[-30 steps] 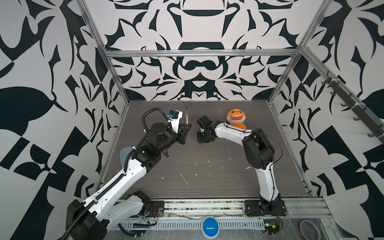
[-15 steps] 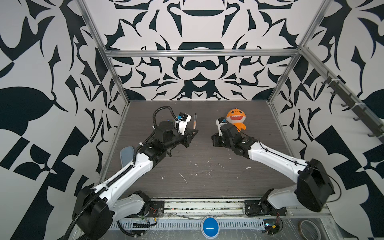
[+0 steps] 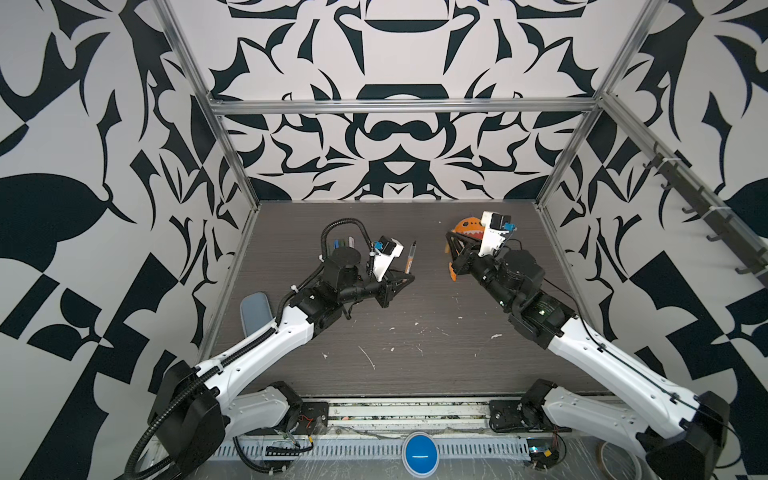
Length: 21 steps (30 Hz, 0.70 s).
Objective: Insert the pens into the pen caps
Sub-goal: 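Lift the tan cap and swing the right gripper toward the left gripper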
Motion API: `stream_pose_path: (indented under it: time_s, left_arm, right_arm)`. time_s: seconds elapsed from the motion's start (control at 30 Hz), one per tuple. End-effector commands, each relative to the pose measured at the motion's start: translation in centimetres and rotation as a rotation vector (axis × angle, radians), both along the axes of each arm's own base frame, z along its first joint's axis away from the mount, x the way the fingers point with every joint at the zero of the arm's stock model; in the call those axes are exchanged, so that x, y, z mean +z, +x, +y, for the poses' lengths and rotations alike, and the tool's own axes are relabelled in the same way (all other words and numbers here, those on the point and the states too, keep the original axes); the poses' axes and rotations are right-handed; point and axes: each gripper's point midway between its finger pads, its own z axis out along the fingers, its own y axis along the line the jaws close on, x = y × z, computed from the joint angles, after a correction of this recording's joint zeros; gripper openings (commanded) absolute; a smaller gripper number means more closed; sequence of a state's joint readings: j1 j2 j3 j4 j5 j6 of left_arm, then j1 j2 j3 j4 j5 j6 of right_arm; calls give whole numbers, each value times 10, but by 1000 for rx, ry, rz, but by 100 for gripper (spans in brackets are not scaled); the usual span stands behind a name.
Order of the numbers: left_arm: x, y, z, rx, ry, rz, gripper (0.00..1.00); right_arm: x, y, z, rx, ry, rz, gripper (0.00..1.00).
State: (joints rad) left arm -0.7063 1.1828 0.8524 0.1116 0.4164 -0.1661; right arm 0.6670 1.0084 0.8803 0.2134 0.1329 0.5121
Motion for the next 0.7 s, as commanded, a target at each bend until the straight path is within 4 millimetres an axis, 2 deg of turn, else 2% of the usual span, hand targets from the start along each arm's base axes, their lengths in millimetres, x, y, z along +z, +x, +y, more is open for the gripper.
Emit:
stream_pose_path:
  time_s: [0.0,0.1,0.33,0.53,0.67]
  left_arm:
    - [13,-3,-4,-33,-23,-34,5]
    - [13,-4,-5,-41,-22,-36,5]
    - [13,-6,-8,-58,-24,-25,5]
    - [12,-8,-9,-65,-23,-20,5]
    - [12,-7,-8,-62,-23,-22,5]
  right_arm:
    - [62,-9,13,95,111,-147,7]
    - [74,-10,26,154,145,-173,6]
    - [91,-9,38,207,199,-214,6]
    - [89,-9,47,241,216,-201,5]
    - [81,-12,55,262,221,-179,5]
